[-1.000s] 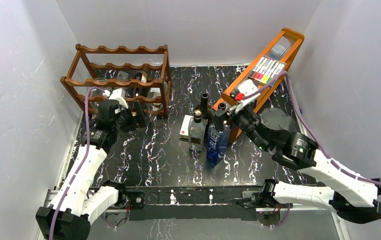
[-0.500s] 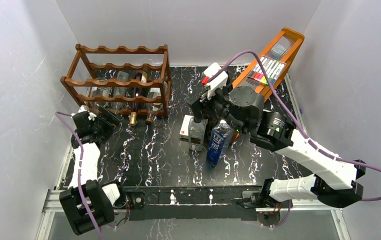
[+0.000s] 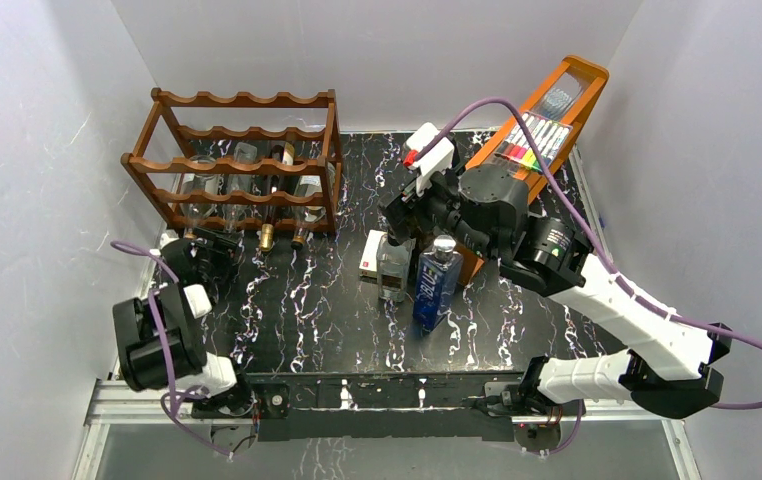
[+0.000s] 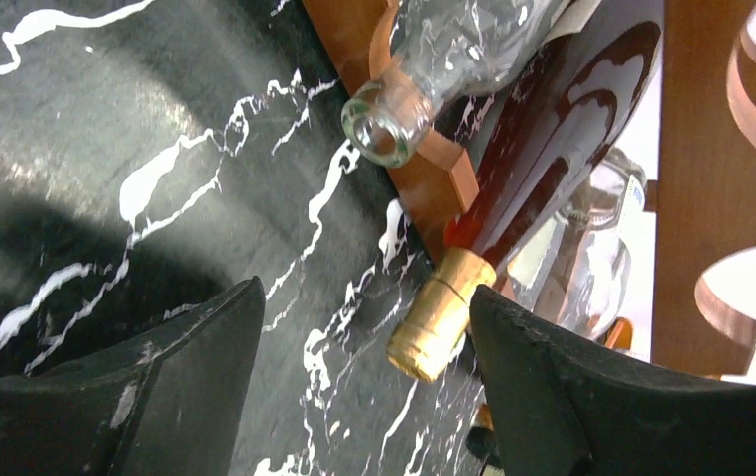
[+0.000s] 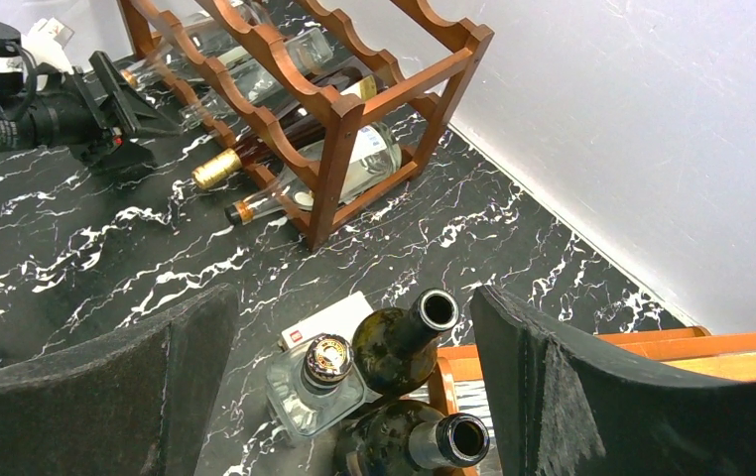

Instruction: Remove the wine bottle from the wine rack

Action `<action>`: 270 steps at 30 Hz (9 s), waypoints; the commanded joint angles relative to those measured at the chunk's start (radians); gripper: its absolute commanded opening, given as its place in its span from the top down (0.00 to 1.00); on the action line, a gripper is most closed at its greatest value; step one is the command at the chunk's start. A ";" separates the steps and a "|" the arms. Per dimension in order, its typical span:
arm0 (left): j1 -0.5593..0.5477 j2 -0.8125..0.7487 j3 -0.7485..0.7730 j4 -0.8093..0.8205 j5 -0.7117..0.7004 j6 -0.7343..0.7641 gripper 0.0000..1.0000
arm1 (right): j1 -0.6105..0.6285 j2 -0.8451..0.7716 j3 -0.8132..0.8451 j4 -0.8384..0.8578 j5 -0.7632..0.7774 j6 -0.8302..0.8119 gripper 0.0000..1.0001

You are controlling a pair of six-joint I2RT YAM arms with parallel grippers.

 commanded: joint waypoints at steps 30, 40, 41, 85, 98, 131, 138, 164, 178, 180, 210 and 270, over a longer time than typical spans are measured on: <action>0.080 0.478 0.054 0.733 0.130 -0.182 0.95 | -0.014 -0.074 0.028 0.057 -0.064 0.018 0.02; 0.107 0.245 -0.072 0.606 0.141 -0.181 1.00 | -0.013 -0.063 0.013 0.067 -0.081 0.010 0.02; 0.112 0.208 -0.075 0.560 0.150 -0.176 1.00 | -0.013 -0.058 0.017 0.065 -0.088 0.008 0.02; 0.130 -0.544 0.331 -1.134 -0.257 0.041 1.00 | -0.015 0.106 0.061 0.095 -0.250 -0.028 0.02; 0.027 -0.576 0.463 -1.330 -0.459 0.151 1.00 | -0.015 0.161 0.085 0.117 -0.297 -0.001 0.02; -0.196 -0.409 0.749 -1.571 -0.221 0.622 1.00 | -0.014 0.237 0.071 0.187 -0.363 0.029 0.02; -0.356 -0.320 0.886 -1.678 -0.413 0.678 1.00 | -0.014 0.216 0.035 0.206 -0.339 0.038 0.02; -0.731 -0.284 1.048 -1.632 -0.333 0.871 1.00 | -0.014 0.266 0.010 0.282 -0.347 0.068 0.02; -0.823 -0.121 1.147 -1.560 -0.251 0.882 1.00 | -0.015 0.021 -0.155 0.374 -0.235 0.029 0.02; -0.863 -0.094 1.161 -1.560 -0.280 0.872 1.00 | -0.015 -0.014 -0.178 0.381 -0.216 0.017 0.02; -1.062 0.126 1.328 -1.505 -0.338 0.803 1.00 | -0.015 -0.251 -0.330 0.367 -0.102 0.004 0.02; -0.150 -0.358 0.217 -0.424 0.215 0.176 0.02 | -0.015 -0.284 -0.361 0.344 -0.113 0.016 0.02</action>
